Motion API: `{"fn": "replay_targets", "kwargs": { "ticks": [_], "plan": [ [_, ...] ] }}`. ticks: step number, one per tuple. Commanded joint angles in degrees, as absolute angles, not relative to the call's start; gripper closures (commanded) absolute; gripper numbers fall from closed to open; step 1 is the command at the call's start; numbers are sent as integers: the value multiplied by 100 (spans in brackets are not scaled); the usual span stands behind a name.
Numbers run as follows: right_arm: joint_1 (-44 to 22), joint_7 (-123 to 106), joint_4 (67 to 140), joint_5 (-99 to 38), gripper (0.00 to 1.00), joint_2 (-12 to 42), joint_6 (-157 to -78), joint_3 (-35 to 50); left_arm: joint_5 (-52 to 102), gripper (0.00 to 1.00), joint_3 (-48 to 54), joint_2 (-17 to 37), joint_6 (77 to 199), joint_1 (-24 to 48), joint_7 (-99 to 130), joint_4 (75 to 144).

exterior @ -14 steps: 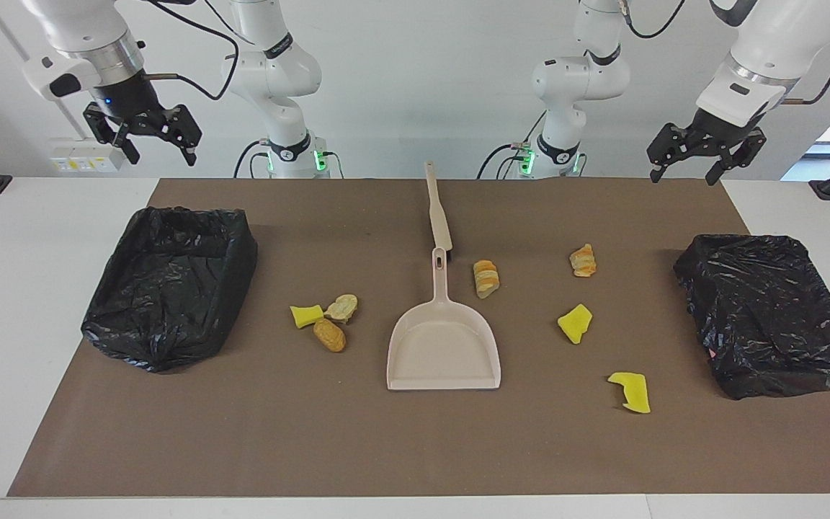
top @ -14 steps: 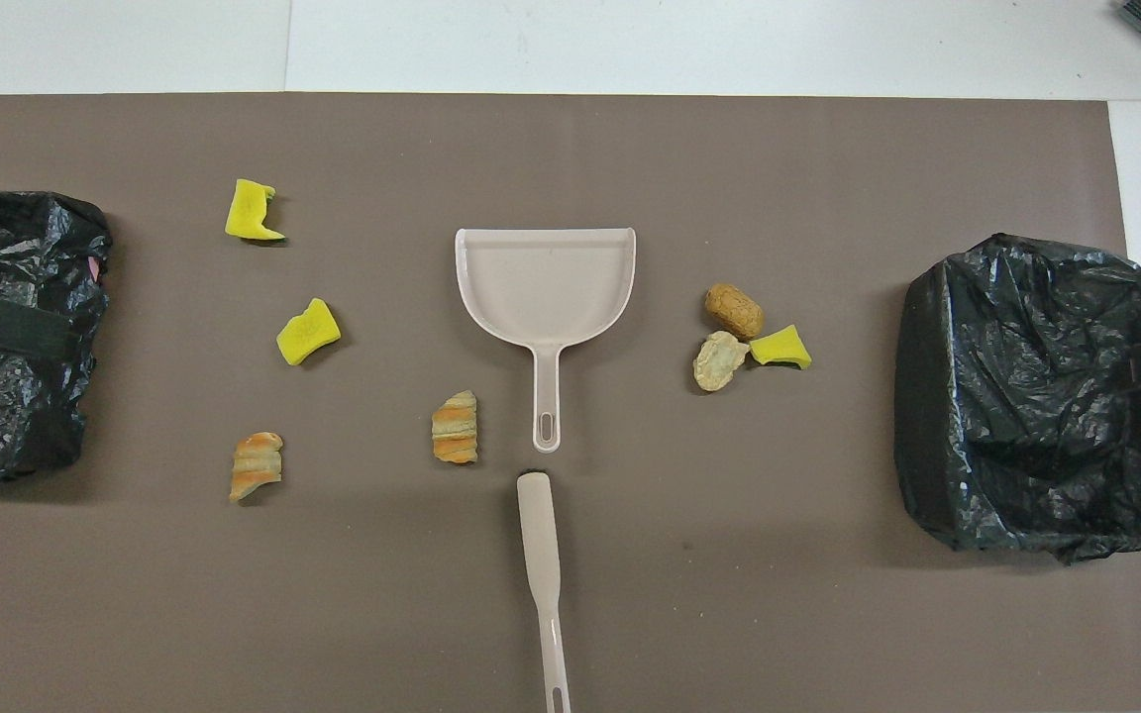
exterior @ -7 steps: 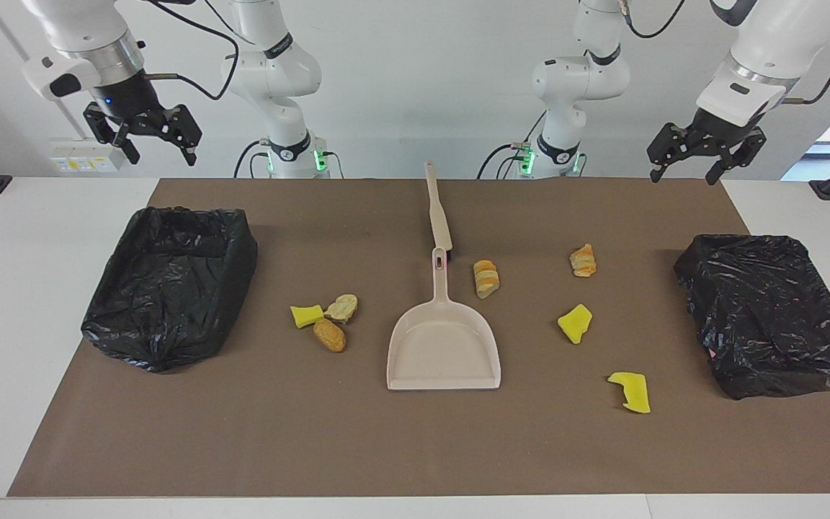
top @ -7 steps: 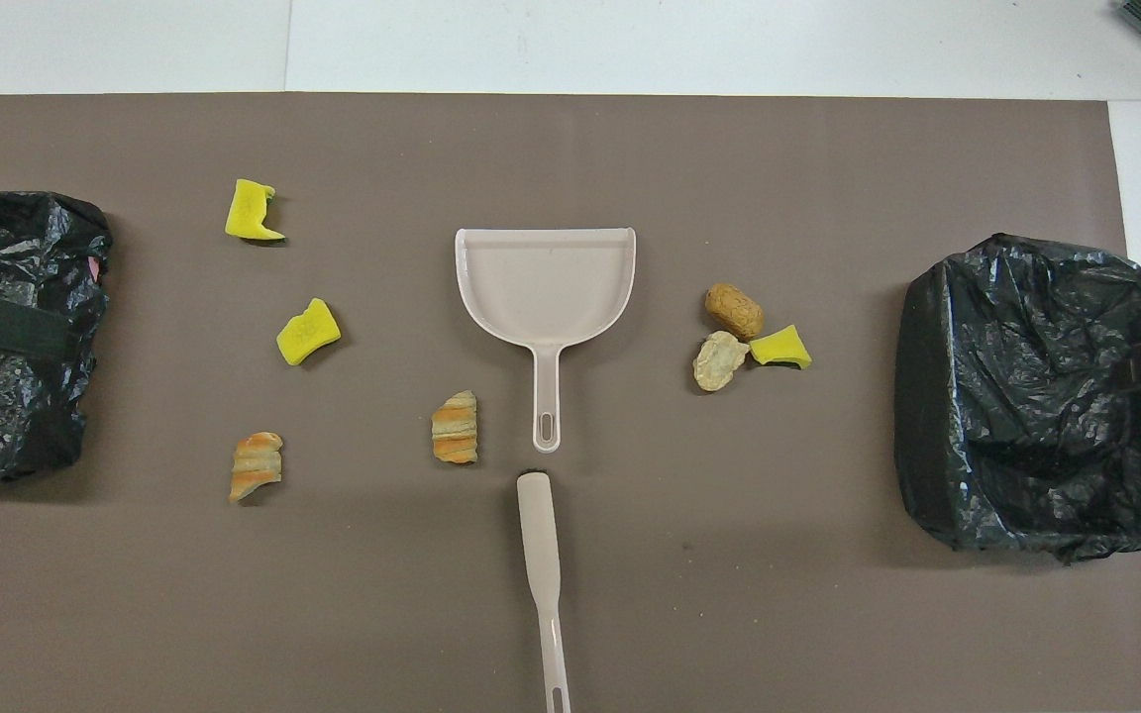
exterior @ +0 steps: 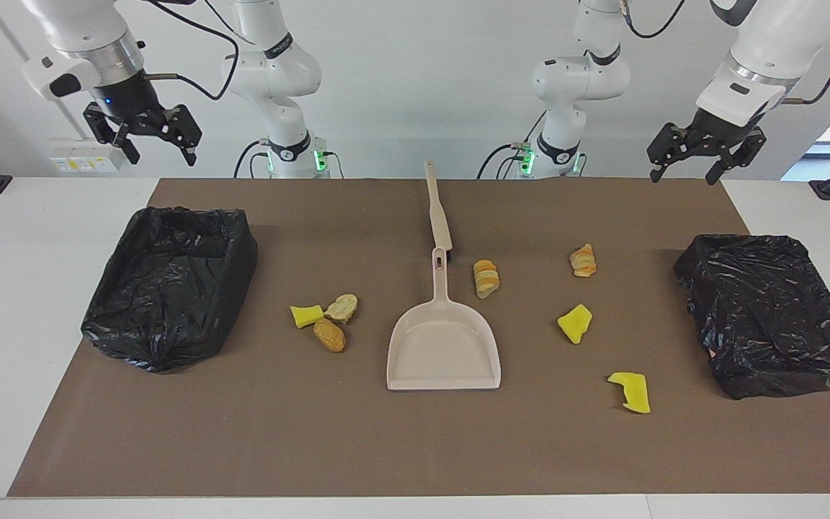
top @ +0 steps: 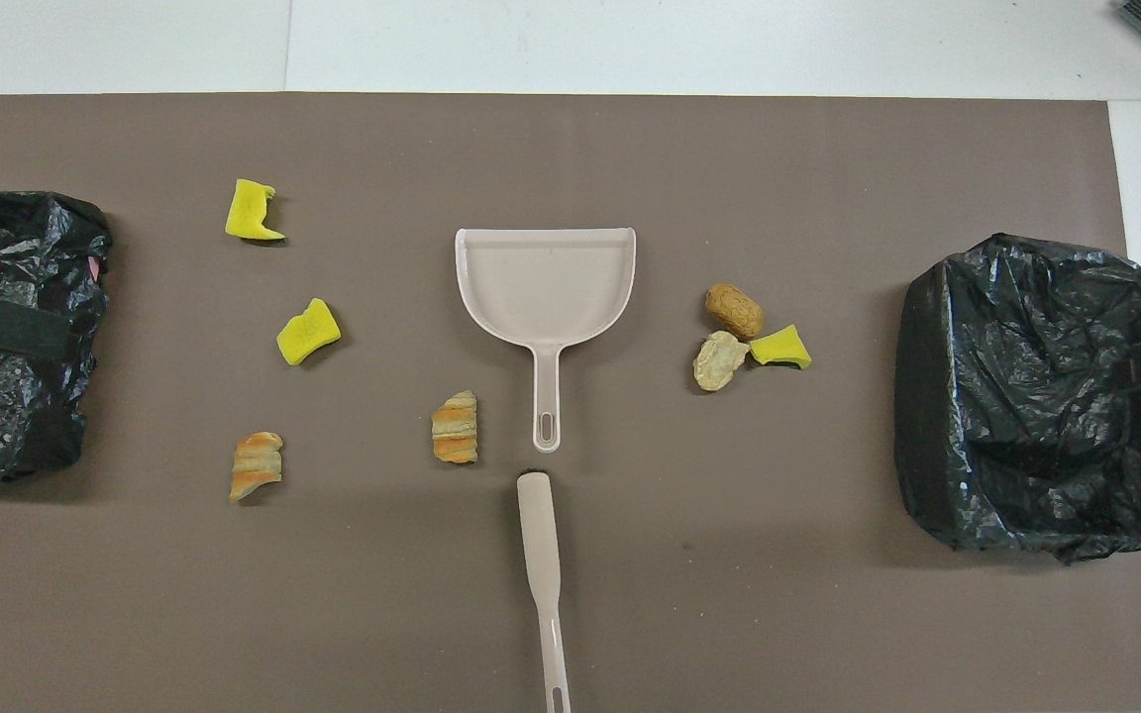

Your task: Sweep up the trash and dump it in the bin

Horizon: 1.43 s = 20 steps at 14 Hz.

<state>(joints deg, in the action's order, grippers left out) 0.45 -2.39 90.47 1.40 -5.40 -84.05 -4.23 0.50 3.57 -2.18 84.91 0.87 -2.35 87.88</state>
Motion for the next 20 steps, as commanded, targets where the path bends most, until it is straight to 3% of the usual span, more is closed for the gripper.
{"fn": "replay_targets", "kwargs": {
  "ticks": [1, 5, 9, 11, 18, 20],
  "plan": [
    [114, -334, 9149, 211, 0, -624, -8473, -396, 149, 0, 308, -378, 8525, 193, -202, 9122],
    [97, -282, 9464, 115, 0, -668, -8516, -378, 386, 0, 369, -491, 8883, 446, -80, 9832],
    [-447, 235, 9947, 97, 0, -502, -9323, -325, 413, 0, 369, -1150, 10333, 1342, 895, 11843],
    [-720, 465, 10142, 97, 0, -257, -9614, -325, 570, 0, 378, -1327, 10756, 1633, 923, 12486],
    [-1352, 1719, 10108, -386, 0, 667, -10317, -316, 809, 0, 369, -1240, 12917, 3442, 2019, 14008],
    [-1642, 2003, 10064, -413, 0, 852, -10607, -316, 809, 0, 369, -1213, 13314, 3909, 2554, 14141]
  ]
}}
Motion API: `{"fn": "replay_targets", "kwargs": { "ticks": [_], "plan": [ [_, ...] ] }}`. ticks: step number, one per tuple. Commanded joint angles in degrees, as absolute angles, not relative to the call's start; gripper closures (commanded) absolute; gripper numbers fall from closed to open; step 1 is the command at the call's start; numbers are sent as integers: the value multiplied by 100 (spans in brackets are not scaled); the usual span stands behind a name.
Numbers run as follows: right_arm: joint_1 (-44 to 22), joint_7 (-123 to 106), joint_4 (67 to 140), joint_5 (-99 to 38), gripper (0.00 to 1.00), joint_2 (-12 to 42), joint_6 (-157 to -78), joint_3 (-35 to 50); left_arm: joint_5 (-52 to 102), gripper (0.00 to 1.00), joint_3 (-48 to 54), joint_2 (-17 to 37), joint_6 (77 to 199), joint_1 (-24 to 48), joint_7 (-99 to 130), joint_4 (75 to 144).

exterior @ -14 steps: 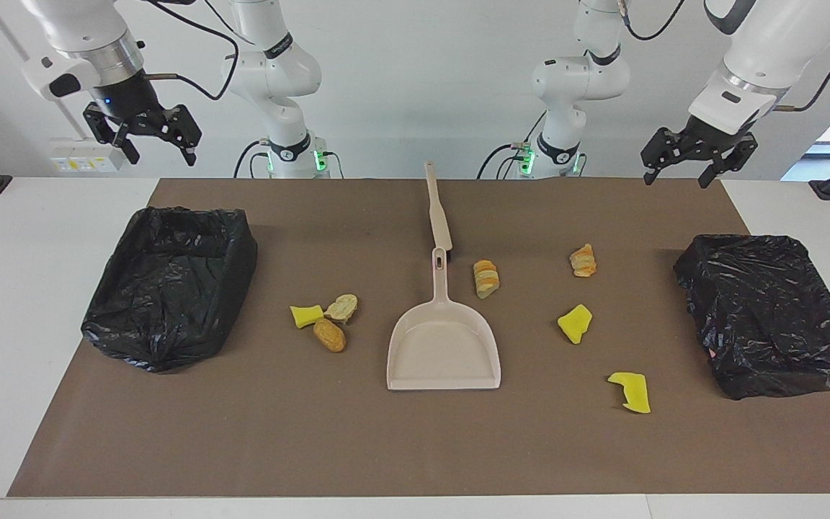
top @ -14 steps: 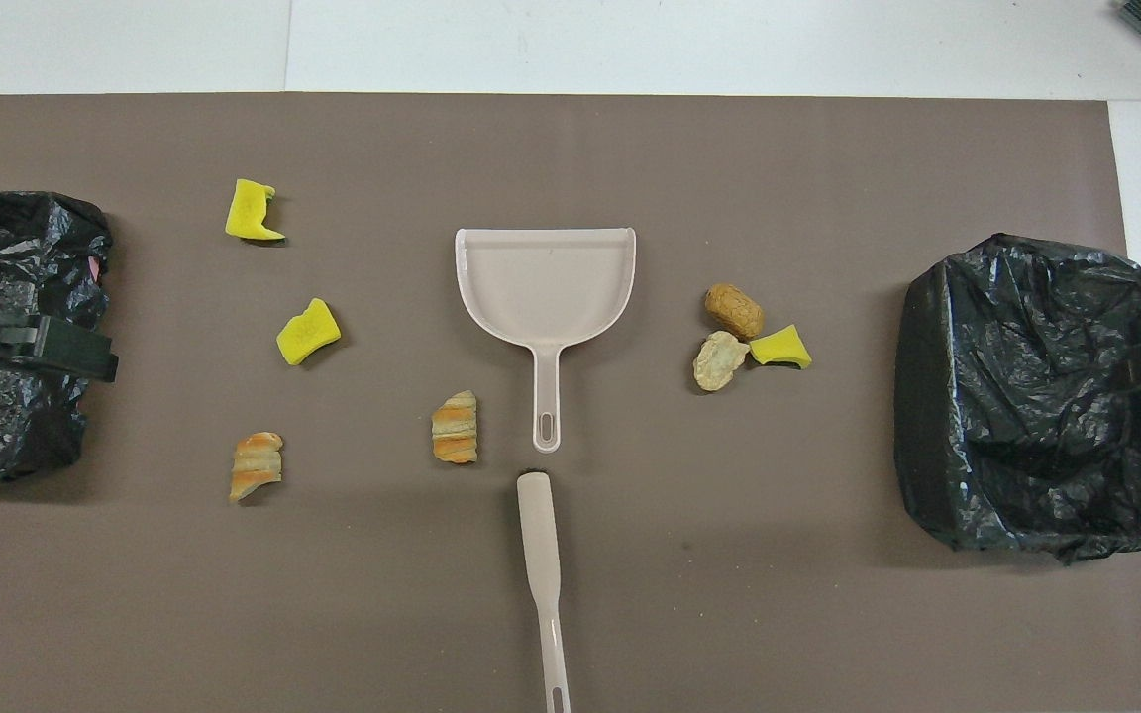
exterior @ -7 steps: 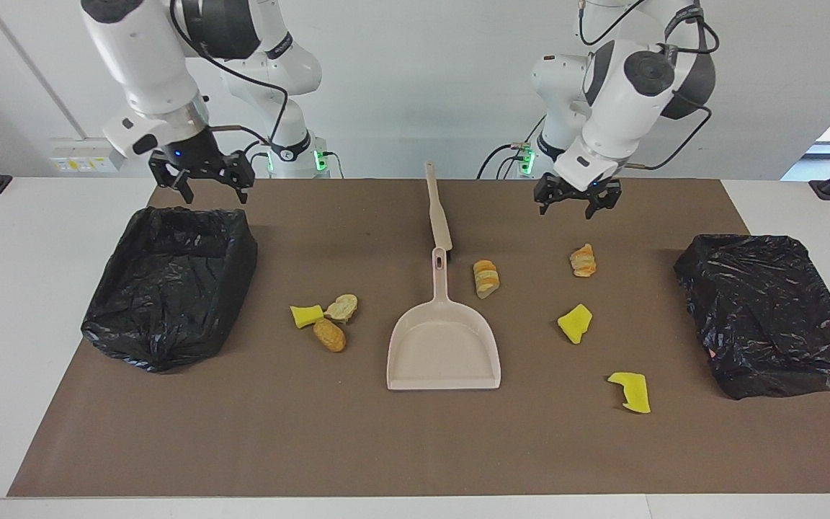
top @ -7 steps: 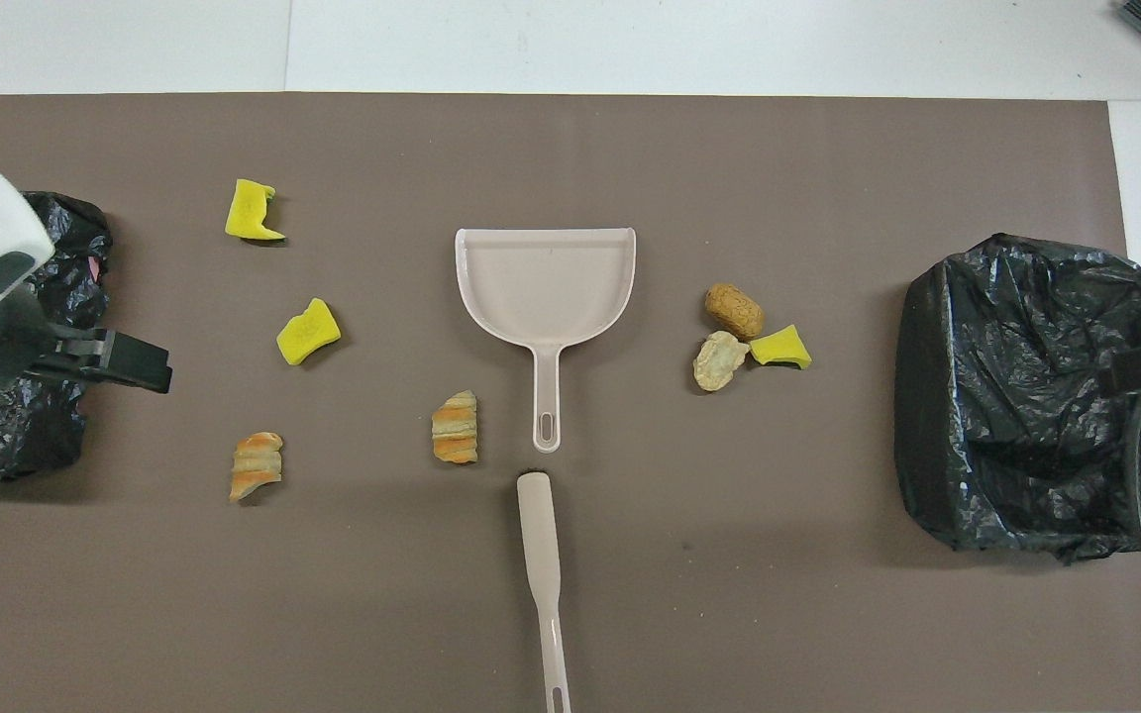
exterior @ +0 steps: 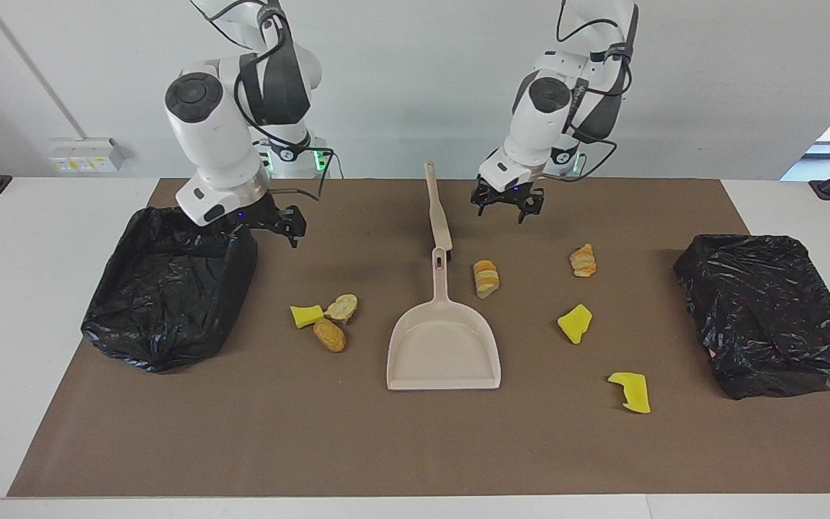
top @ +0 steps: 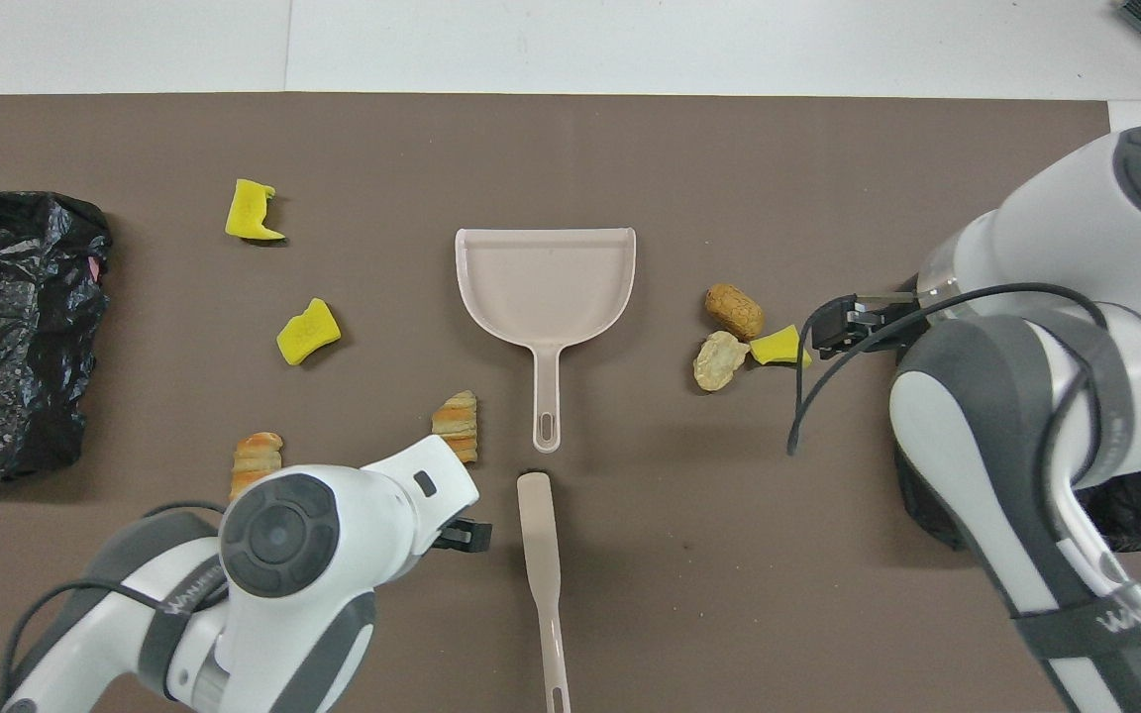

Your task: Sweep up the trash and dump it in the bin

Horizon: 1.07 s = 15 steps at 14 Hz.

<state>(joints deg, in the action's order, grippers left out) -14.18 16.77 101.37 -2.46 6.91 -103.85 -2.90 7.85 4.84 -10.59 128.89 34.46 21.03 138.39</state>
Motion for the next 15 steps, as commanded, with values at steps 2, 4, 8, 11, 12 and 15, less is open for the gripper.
{"fn": "replay_targets", "kwargs": {
  "ticks": [2, 4, 8, 11, 12, 15],
  "plan": [
    [-1862, 2039, 9994, -483, 0, 993, -10801, -316, 800, 0, 369, -1169, 13647, 4436, 3222, 14238],
    [-2038, 2187, 9766, -842, 0, 1159, -10802, -316, 774, 0, 422, -1125, 13816, 4919, 3838, 14265],
    [-2575, 2820, 9168, -809, 0, 1818, -10811, -316, 738, 0, 510, -1116, 13965, 5317, 4402, 14413],
    [-2724, 3233, 8685, -835, 0, 2249, -10846, -160, 747, 5, 562, -1090, 14114, 5449, 4579, 14615],
    [-2794, 3260, 8588, -835, 0, 2381, -10854, -97, 738, 9, 562, -1090, 14246, 5467, 4597, 14677],
    [-3163, 3270, 8490, -835, 0, 2732, -11056, -26, 738, 33, 571, -1081, 14282, 5467, 4728, 14748]
  ]
}}
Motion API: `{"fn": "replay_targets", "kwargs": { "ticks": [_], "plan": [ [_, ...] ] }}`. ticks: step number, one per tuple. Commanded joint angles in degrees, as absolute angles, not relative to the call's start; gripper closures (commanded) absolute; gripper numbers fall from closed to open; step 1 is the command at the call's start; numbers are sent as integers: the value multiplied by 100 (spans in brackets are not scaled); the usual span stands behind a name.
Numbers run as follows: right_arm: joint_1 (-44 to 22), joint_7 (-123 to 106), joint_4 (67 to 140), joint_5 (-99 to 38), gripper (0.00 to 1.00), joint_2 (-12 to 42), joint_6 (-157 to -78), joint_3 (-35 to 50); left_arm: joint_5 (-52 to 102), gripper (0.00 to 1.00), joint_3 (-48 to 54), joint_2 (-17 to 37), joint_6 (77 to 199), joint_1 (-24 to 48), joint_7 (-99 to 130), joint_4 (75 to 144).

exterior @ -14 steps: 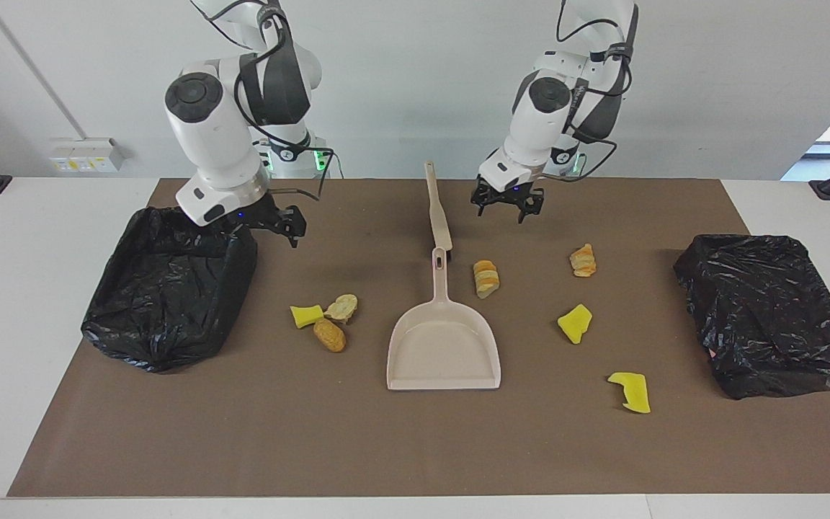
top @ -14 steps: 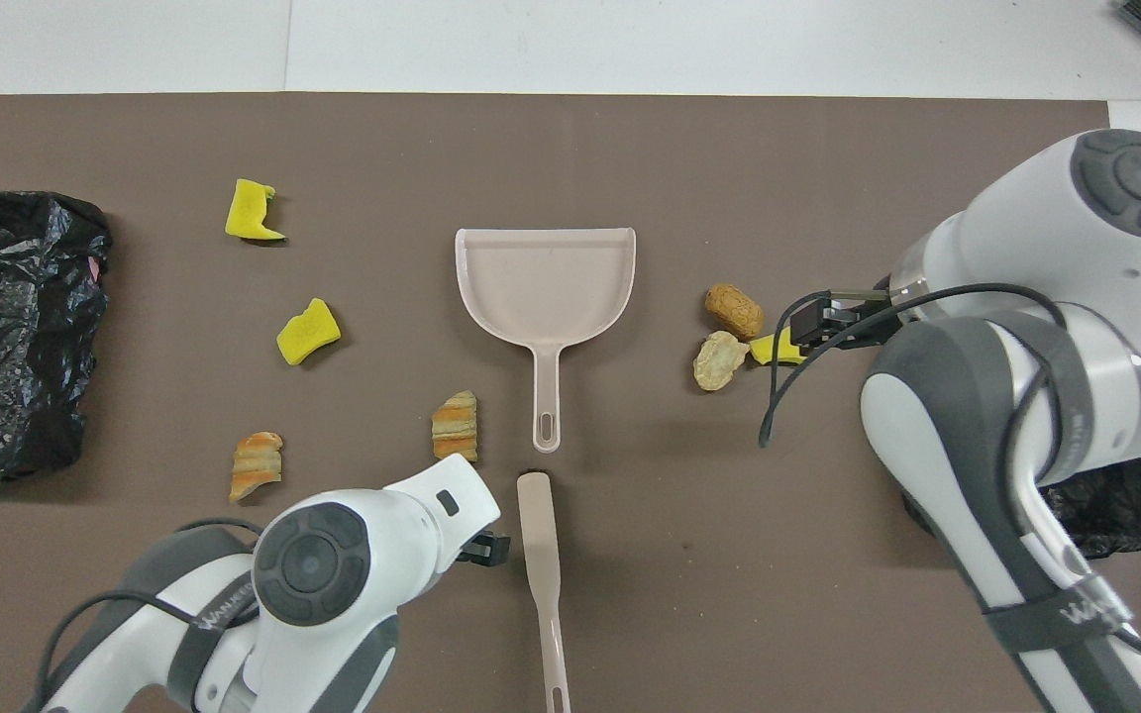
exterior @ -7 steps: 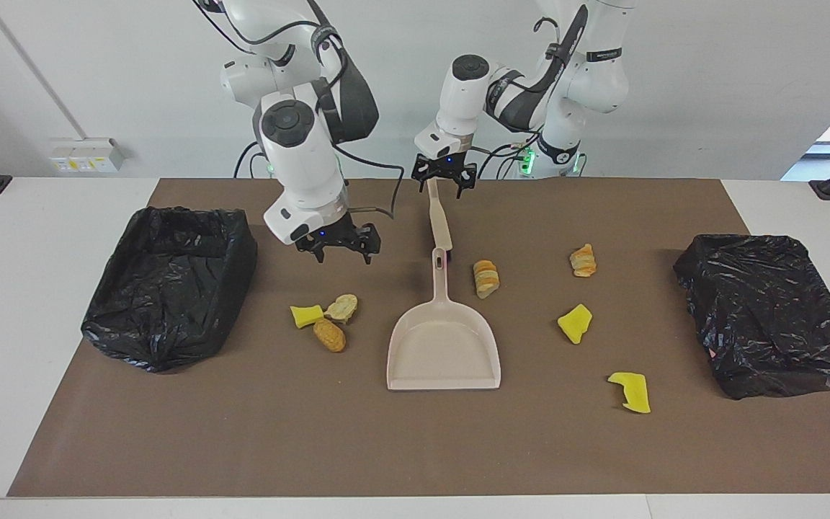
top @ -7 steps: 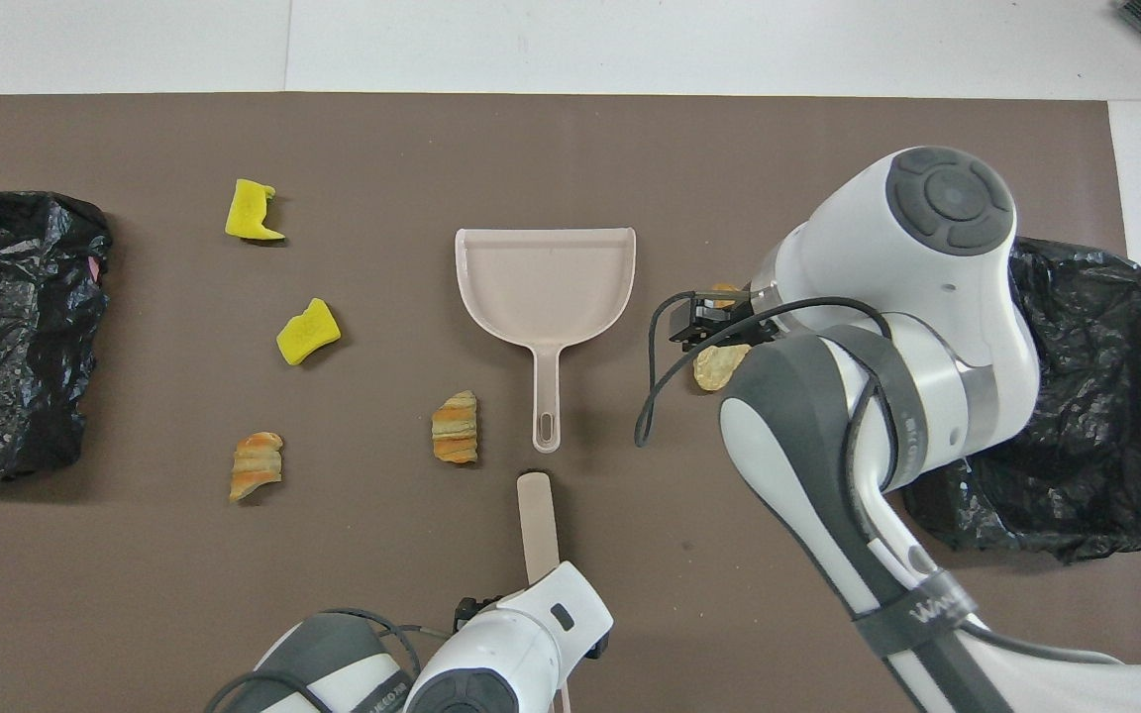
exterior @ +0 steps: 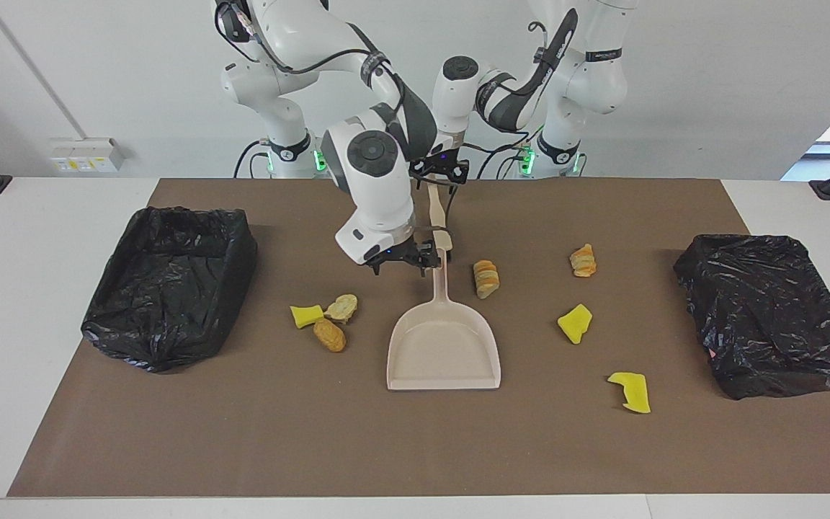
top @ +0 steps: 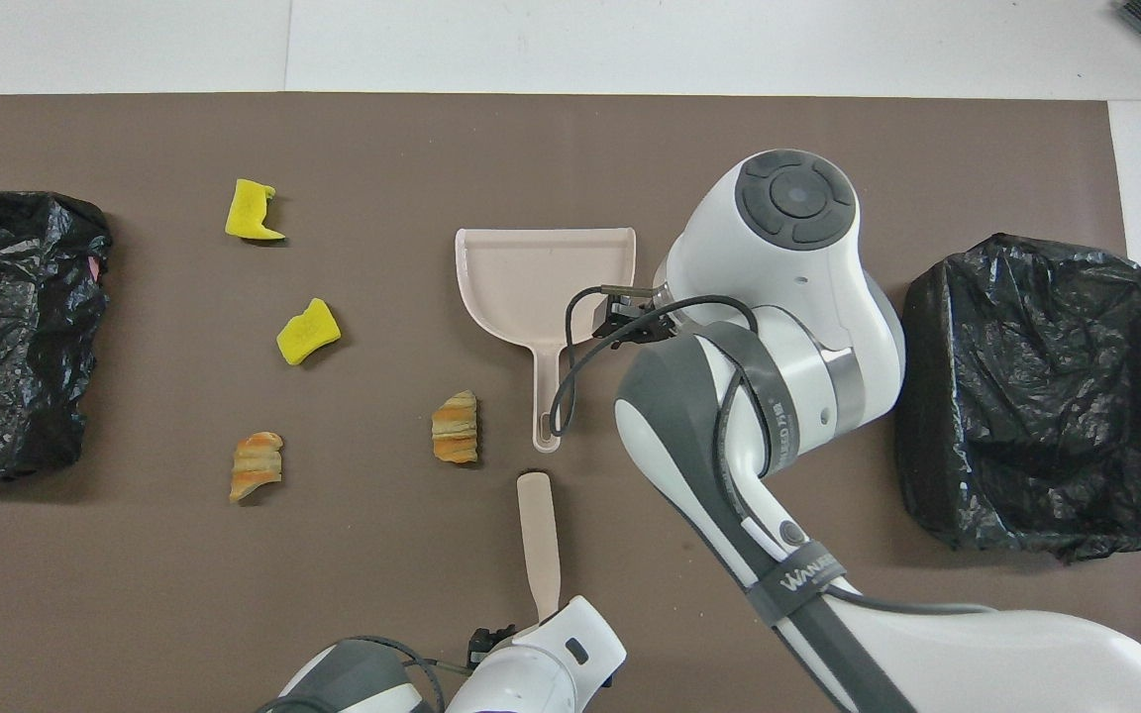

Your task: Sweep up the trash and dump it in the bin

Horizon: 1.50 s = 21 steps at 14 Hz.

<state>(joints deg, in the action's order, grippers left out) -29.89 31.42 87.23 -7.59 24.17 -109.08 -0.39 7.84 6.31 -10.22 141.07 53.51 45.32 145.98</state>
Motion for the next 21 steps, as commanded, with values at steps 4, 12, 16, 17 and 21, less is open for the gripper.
{"fn": "replay_targets", "kwargs": {
  "ticks": [4, 12, 16, 17, 21],
  "plan": [
    [-3199, 3234, 8508, -844, 0, 2979, -11180, 167, 738, 70, 571, -1081, 14256, 5467, 4851, 14739],
    [-3199, 2840, 8780, -1151, 0, 2874, -11171, 290, 747, 100, 571, -1081, 14194, 5449, 4843, 14739],
    [-3112, 2585, 8815, -1160, 0, 2874, -11197, 290, 747, 100, 563, -1081, 14194, 5432, 4834, 14739],
    [-3111, 2584, 8833, -1169, 0, 2874, -11302, 290, 747, 100, 563, -1081, 14194, 5440, 4825, 14739],
    [-3155, 2575, 8929, -1169, 19, 2900, -11478, 290, 738, 100, 563, -1081, 14168, 5440, 4825, 14739]
  ]
}}
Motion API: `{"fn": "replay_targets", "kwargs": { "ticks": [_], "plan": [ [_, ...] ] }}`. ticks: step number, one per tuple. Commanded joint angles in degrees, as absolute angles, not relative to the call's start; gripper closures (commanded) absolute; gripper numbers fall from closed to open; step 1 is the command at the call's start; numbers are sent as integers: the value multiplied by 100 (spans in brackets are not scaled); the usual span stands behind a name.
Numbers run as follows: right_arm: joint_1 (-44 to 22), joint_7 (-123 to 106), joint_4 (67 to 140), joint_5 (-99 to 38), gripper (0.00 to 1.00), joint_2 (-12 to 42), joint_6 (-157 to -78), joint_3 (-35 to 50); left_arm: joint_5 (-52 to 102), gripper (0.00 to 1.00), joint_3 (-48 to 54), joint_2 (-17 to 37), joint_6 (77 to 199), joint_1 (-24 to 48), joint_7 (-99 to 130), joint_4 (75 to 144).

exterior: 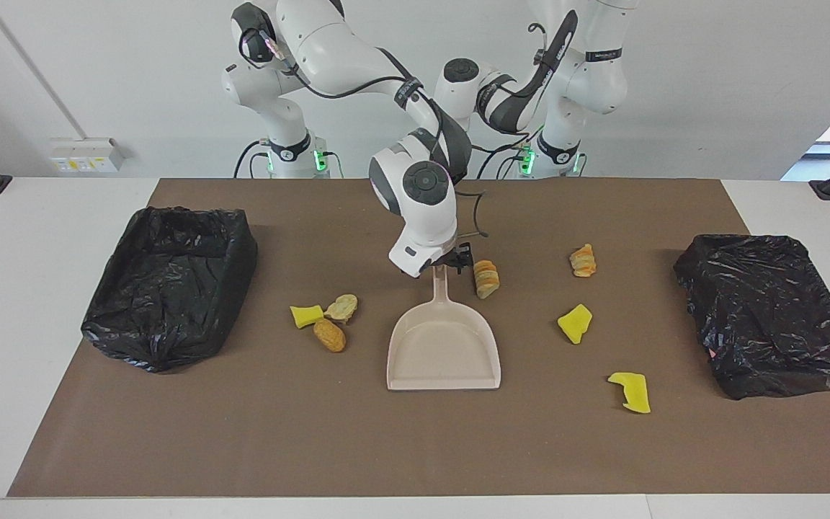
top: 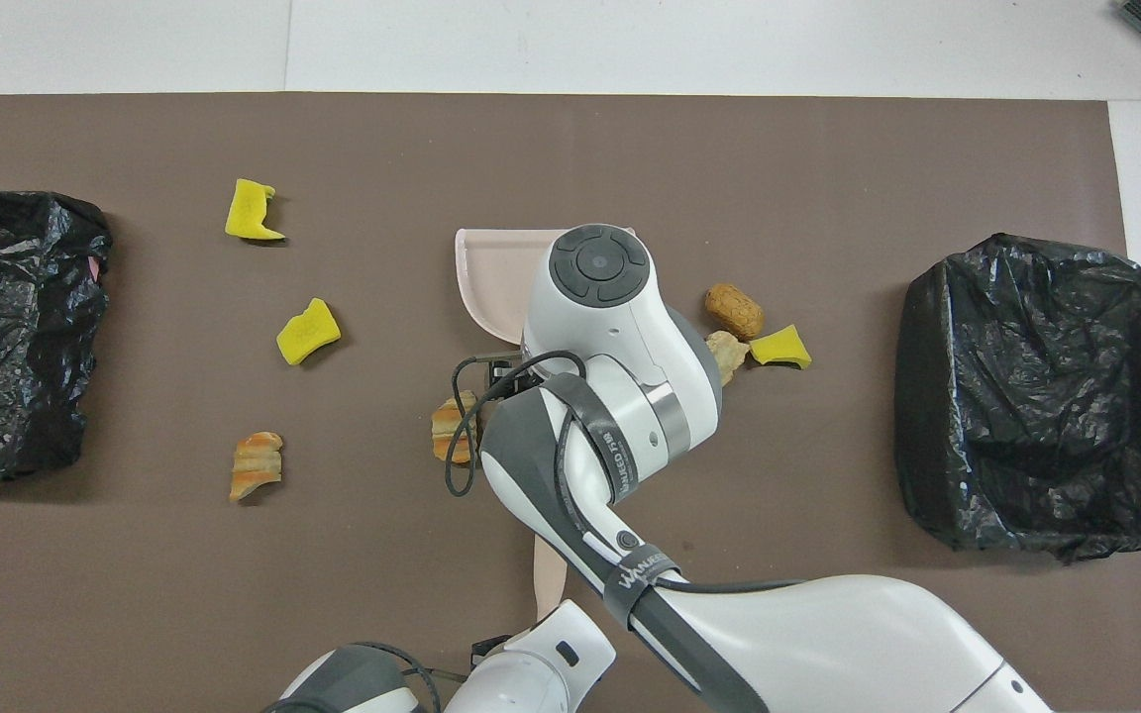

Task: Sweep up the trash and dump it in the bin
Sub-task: 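Grasp the dustpan with the right gripper while the left gripper lifts the brush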

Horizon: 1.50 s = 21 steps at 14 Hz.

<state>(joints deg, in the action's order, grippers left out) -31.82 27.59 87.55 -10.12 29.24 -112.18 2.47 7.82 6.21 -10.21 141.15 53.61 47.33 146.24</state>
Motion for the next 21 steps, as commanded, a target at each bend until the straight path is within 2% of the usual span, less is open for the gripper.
{"fn": "replay_targets", "kwargs": {
  "ticks": [1, 4, 5, 10, 14, 17, 21],
  "plan": [
    [-3155, 2575, 8964, -1169, 29, 2900, -11522, 290, 747, 100, 563, -1081, 14159, 5440, 4825, 14739],
    [-3094, 2575, 8877, -1099, 90, 2892, -11260, 290, 738, 100, 545, -1256, 13800, 5397, 4790, 14722],
    [-3102, 2584, 8851, -1099, 100, 2892, -11198, 281, 730, 100, 545, -1309, 13721, 5388, 4781, 14730],
    [-3103, 2488, 8771, -1072, 100, 2892, -11153, 290, 290, 100, 528, -1581, 13309, 4984, 4536, 14695],
    [-3041, 1294, 8806, -1108, 100, 2786, -11004, 273, 290, 100, 519, -2012, 12692, 4615, 3990, 14687],
    [-2778, 111, 8816, -1046, 100, 2655, -10759, 246, 2, 100, 527, -2302, 12280, 4273, 3981, 14678],
    [-2199, -1491, 8824, -1028, 100, 2391, -10302, 246, -281, 100, 545, -2259, 12252, 3501, 3894, 14529]
  ]
}}
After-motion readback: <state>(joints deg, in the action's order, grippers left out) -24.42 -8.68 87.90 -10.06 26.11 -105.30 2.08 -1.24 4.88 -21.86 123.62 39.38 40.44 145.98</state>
